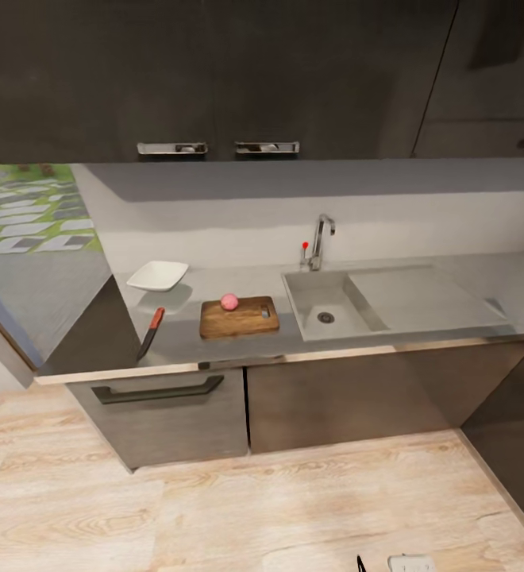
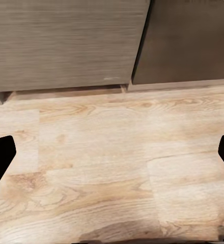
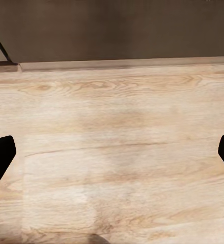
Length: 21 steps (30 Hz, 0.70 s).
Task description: In the kitchen, take the Vidalia onion out of the sink, dice it on the chopping board with the paring knife, put the diced onion into the bowl on the countertop, then place both the paring knife and the chopping board into the sink.
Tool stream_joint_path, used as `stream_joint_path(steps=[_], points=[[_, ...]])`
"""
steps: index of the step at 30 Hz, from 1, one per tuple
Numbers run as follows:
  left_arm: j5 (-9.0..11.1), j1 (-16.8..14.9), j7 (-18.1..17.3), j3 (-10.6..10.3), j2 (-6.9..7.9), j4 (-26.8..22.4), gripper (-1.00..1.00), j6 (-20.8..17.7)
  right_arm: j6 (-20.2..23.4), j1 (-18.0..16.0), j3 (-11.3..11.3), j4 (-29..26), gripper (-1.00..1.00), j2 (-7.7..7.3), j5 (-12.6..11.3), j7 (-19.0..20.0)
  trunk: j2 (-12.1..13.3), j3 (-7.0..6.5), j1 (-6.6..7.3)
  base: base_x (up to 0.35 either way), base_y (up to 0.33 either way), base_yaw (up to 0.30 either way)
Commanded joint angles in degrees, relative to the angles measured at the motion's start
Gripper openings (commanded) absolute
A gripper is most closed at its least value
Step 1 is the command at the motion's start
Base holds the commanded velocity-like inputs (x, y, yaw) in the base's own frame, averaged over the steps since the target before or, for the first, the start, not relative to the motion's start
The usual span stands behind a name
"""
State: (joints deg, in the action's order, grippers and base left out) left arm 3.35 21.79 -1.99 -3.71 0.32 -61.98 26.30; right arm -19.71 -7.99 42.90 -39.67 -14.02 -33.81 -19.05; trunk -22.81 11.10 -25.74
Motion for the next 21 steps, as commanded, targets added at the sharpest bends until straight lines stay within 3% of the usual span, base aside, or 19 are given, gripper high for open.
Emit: stream_joint_path(steps=[1, 21], points=[[0.37, 0.00, -0.21, -0.06, 0.03, -0.06, 1.00, 0.06, -0.33, -0.09, 0.48, -0.05, 1.00, -0.08, -0.56, -0.37, -0.11, 0.01, -0.04, 0.000, 0.000, 0.000], [0.37, 0.00, -0.21, -0.06, 0.03, -0.05, 1.00, 0.06, -0.33, -0.09, 0.52, -0.05, 1.00, -0.05, -0.56, -0.37, -0.11, -1.83, -0.04, 0.000, 0.000, 0.000]])
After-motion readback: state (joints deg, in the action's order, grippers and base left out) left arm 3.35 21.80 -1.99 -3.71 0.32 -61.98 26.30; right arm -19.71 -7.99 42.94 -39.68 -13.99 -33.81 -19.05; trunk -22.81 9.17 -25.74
